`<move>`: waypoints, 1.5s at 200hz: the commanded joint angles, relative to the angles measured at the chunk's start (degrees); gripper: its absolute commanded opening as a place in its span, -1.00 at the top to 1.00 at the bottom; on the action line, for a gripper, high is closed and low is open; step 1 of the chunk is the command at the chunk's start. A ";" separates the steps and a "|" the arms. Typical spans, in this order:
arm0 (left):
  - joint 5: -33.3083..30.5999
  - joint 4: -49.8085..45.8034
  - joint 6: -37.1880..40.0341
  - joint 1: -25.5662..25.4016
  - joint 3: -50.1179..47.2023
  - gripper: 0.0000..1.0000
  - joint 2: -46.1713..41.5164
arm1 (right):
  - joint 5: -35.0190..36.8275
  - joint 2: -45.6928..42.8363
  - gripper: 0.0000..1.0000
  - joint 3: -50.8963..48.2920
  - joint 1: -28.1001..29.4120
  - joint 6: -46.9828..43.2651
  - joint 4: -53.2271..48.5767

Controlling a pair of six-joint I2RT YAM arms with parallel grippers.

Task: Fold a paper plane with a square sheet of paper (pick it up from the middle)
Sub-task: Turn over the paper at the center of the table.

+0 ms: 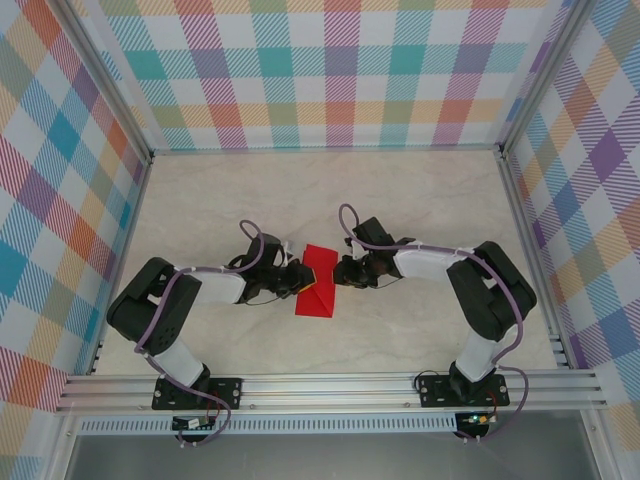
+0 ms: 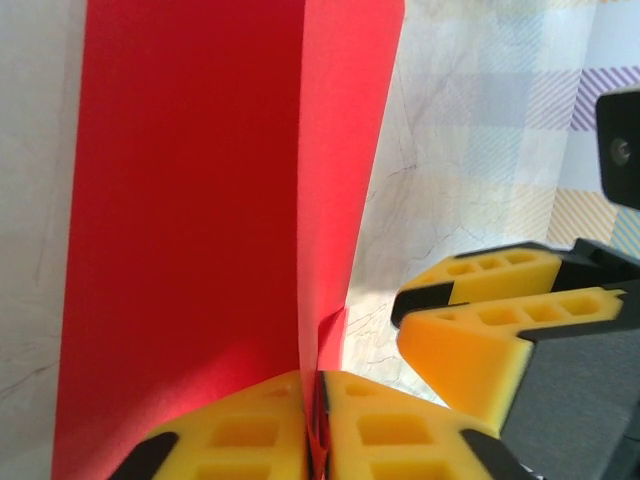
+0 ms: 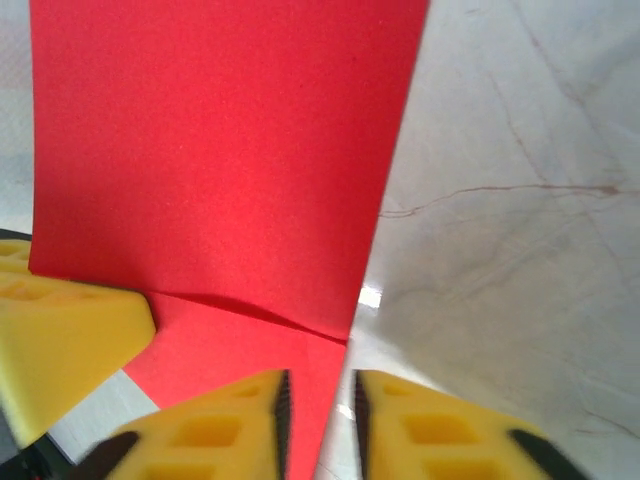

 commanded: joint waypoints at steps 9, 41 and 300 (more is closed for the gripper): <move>-0.65 -2.38 4.45 -0.68 2.54 0.85 -0.05 | 2.04 -7.87 0.08 -1.91 -2.04 1.26 -3.35; -2.61 -9.90 8.55 -0.76 5.66 0.90 -2.79 | 7.95 -17.69 -0.45 -4.08 -4.08 1.84 -7.51; -77.60 -77.00 18.41 -19.95 57.94 0.91 26.65 | 37.96 -37.88 -1.00 -11.07 -8.93 8.52 -24.05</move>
